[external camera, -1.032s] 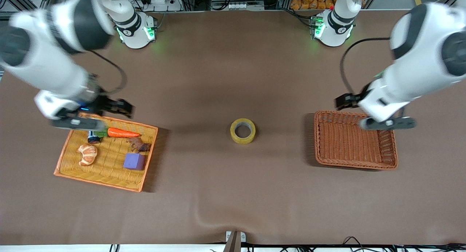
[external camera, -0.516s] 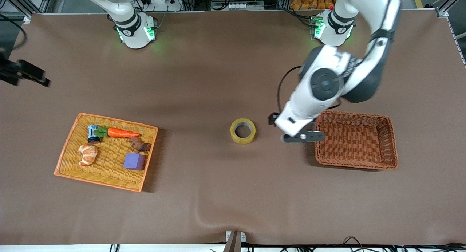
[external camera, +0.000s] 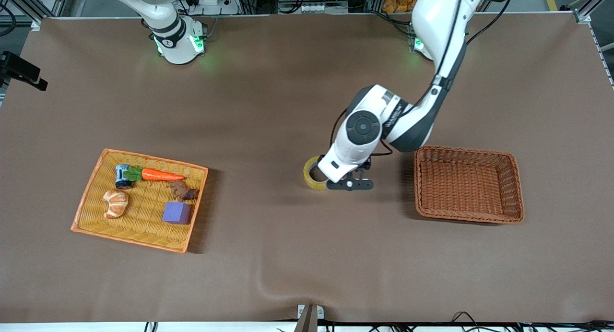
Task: Transfer tape with both arms
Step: 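Withdraw the right gripper while the left gripper reaches the tape roll, then close the left gripper on the tape roll and lift it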
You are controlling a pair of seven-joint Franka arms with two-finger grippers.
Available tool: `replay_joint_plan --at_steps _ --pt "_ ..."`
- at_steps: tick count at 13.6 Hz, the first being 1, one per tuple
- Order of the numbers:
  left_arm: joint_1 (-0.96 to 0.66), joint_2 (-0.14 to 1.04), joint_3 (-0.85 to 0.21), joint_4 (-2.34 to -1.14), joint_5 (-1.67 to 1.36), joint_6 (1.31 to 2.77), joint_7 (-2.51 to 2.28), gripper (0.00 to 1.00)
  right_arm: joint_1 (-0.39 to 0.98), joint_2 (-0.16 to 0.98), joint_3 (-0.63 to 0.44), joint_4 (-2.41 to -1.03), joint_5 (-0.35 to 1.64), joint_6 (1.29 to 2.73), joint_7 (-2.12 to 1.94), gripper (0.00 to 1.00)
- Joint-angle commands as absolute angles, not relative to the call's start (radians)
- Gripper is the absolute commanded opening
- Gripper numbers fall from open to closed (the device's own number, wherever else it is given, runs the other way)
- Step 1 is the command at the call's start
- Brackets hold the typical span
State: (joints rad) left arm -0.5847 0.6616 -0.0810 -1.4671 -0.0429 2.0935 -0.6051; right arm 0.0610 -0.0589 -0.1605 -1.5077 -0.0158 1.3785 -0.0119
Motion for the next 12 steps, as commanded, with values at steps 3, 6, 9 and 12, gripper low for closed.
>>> replay_joint_plan --at_steps 3,6,9,12 --pt "-0.609 0.735 -0.071 -1.463 -0.045 2.169 -0.612 1.0 0.055 -0.055 -0.15 -1.511 -0.031 1.42 -0.021 1.0" --pt "-0.629 0.761 -0.069 -1.483 -0.044 2.21 -0.611 1.0 0.048 -0.049 -0.152 -1.511 -0.021 1.454 -0.021 1.0" --pt "-0.634 0.779 -0.069 -1.494 -0.044 2.212 -0.604 0.92 0.069 -0.048 -0.16 -1.514 -0.02 1.457 -0.021 1.0" --pt "-0.632 0.798 -0.071 -1.493 -0.044 2.226 -0.6 0.6 0.13 -0.049 -0.206 -1.511 -0.02 1.459 -0.02 1.0"
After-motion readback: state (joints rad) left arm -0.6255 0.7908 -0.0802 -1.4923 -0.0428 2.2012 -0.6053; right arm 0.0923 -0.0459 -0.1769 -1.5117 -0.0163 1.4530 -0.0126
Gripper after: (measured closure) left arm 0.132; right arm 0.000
